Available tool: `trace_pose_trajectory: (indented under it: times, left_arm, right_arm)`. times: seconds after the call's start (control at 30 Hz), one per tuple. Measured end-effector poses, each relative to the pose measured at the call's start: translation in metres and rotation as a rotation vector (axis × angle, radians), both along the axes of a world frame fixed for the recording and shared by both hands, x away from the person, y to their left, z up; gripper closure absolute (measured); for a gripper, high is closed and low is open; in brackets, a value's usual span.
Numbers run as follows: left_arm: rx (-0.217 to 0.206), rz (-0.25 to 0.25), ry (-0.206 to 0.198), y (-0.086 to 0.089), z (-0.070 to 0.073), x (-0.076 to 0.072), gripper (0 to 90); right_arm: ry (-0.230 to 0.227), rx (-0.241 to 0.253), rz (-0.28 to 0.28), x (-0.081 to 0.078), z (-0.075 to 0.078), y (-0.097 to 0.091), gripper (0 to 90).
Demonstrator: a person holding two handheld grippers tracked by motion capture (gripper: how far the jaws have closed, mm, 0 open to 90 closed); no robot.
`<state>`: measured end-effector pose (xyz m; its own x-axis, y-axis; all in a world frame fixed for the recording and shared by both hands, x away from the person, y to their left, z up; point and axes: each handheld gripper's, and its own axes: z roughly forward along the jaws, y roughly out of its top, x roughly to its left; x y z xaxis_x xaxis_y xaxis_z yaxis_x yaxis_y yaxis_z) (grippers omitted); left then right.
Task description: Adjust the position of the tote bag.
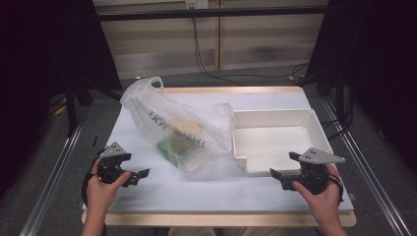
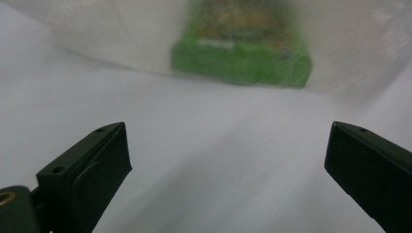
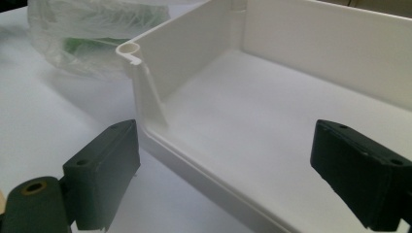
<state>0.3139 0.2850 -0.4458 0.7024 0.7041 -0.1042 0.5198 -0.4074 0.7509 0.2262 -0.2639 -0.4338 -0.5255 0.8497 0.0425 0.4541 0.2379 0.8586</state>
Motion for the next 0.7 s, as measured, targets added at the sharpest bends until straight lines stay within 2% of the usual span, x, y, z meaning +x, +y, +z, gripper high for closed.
trace_pose_trajectory:
  times: [0.1,0.2,0.33,0.4,0.43,0.53,0.63,0.7]
  left_arm:
    - [-0.011,0.000,0.008,-0.001,0.001,0.000,2.1]
    - [-0.019,0.009,0.036,-0.002,0.000,0.000,2.0]
    - [-0.015,0.006,0.043,-0.005,0.000,-0.001,2.0]
    - [-0.028,0.009,0.048,-0.007,0.001,-0.002,1.6]
    - [-0.033,0.012,0.050,-0.009,0.001,-0.002,1.3]
    - [-0.010,0.009,0.055,-0.018,0.001,-0.004,1.1]
    - [0.008,-0.022,0.060,-0.035,-0.001,-0.007,1.1]
    - [0.004,-0.030,0.062,-0.039,-0.002,-0.007,1.1]
  right_arm:
    - [0.010,0.000,-0.003,0.001,-0.001,-0.003,10.3]
    - [0.010,0.000,0.002,0.002,-0.002,-0.002,10.2]
    - [0.013,-0.001,0.003,0.003,-0.002,-0.002,10.2]
    - [0.015,0.002,0.003,0.004,-0.002,-0.003,10.2]
    - [0.016,0.004,0.001,0.005,-0.002,-0.003,10.2]
    - [0.016,0.002,0.000,0.006,-0.003,-0.004,10.2]
    - [0.022,0.014,-0.002,0.008,-0.004,-0.003,10.2]
    - [0.020,0.011,0.004,0.009,-0.004,-0.003,10.2]
